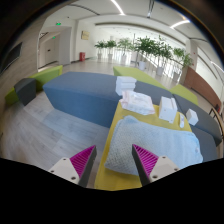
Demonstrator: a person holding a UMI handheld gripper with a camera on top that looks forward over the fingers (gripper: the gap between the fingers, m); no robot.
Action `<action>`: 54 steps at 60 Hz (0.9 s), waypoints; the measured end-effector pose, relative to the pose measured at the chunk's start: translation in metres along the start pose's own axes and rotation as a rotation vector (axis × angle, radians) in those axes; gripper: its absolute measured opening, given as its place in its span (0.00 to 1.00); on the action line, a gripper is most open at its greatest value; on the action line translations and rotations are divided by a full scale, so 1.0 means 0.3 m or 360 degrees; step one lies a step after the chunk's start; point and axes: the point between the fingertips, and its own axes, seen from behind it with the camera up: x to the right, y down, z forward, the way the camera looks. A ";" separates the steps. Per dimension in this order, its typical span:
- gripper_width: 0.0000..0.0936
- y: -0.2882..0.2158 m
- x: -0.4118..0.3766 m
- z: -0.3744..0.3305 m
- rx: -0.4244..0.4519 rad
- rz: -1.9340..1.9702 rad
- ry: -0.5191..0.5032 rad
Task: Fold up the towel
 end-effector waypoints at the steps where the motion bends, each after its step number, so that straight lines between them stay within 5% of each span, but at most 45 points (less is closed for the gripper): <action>1: 0.76 0.002 -0.005 0.023 -0.0009 -0.0005 0.0006; 8: 0.54 0.057 0.038 0.143 -0.0106 -0.0081 0.0118; 9: 0.43 0.056 0.047 0.149 -0.0097 -0.0102 0.0135; 12: 0.43 0.049 0.047 0.153 -0.0069 -0.0103 0.0129; 17: 0.05 0.043 0.098 0.138 -0.0030 -0.0108 0.0227; 41: 0.01 -0.075 0.181 -0.006 0.0133 0.0028 0.0104; 54: 0.01 -0.141 0.610 -0.207 0.0258 0.0233 0.0286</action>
